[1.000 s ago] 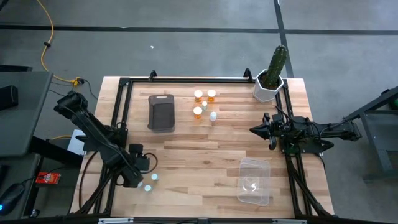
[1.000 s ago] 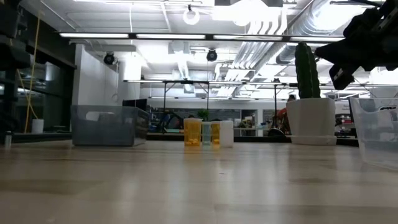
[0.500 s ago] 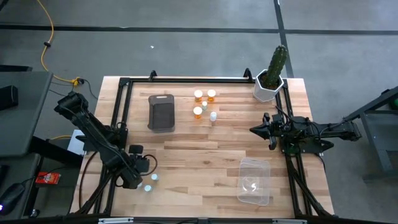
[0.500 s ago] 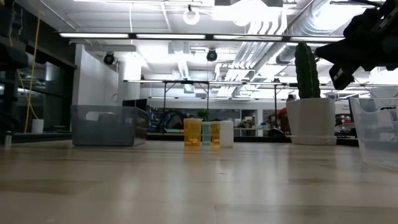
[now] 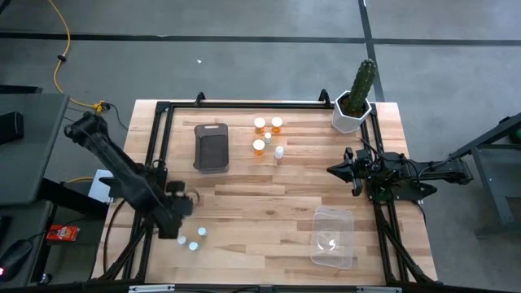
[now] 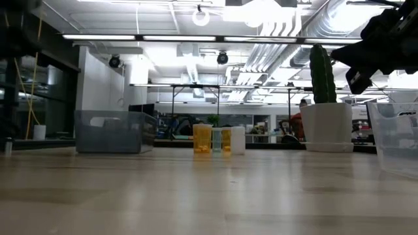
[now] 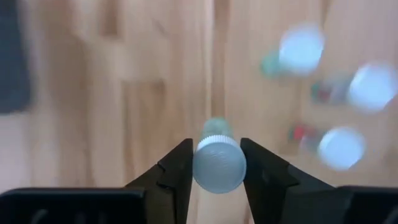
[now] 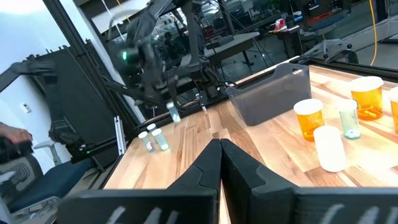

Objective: Pick and place medicine bottles into bin by pill shape (circle, oval)
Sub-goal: Put the small blue medicine bottle into the black bin

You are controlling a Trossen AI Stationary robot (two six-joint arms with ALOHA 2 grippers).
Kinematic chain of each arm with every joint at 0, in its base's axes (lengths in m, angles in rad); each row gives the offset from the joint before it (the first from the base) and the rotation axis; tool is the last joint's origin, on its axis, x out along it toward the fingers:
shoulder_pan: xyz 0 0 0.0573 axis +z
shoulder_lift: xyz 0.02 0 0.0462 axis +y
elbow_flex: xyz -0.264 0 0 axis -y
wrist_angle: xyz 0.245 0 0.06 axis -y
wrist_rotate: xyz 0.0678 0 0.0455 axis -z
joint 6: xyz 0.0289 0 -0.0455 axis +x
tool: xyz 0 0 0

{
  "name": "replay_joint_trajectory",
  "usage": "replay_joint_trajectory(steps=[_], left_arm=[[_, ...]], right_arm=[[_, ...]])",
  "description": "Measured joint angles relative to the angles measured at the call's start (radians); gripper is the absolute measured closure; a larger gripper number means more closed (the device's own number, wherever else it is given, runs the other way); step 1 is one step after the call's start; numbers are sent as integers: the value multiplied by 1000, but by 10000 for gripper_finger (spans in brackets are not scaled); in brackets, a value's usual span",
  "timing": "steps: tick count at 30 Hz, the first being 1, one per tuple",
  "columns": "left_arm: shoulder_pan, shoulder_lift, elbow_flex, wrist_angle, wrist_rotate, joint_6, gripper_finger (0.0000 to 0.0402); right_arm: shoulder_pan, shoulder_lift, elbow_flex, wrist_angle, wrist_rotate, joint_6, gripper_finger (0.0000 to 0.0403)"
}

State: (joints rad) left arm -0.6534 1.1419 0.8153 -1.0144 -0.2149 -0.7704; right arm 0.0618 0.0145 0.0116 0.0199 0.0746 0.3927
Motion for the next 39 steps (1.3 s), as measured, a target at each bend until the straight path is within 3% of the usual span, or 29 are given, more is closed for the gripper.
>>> replay_joint_trajectory(steps=[4, 9, 15, 21, 25, 29, 39], left_arm=[[122, -126, 108, -49, -138, 29, 292], [387, -174, 244, -105, -246, 244, 300], [780, -104, 262, -112, -159, 558, 296], [1059, 63, 245, -82, -36, 752, 294], [1170, 192, 245, -45, -25, 801, 294], [1241, 299, 245, 4, 54, 783, 294], [1271, 410, 245, 33, 98, 743, 293]], right_arm=[[0, 0, 0, 0, 0, 0, 402], [0, 0, 0, 0, 0, 0, 402], [0, 0, 0, 0, 0, 0, 402], [0, 0, 0, 0, 0, 0, 402], [0, 0, 0, 0, 0, 0, 402], [0, 0, 0, 0, 0, 0, 402], [0, 0, 0, 0, 0, 0, 402]])
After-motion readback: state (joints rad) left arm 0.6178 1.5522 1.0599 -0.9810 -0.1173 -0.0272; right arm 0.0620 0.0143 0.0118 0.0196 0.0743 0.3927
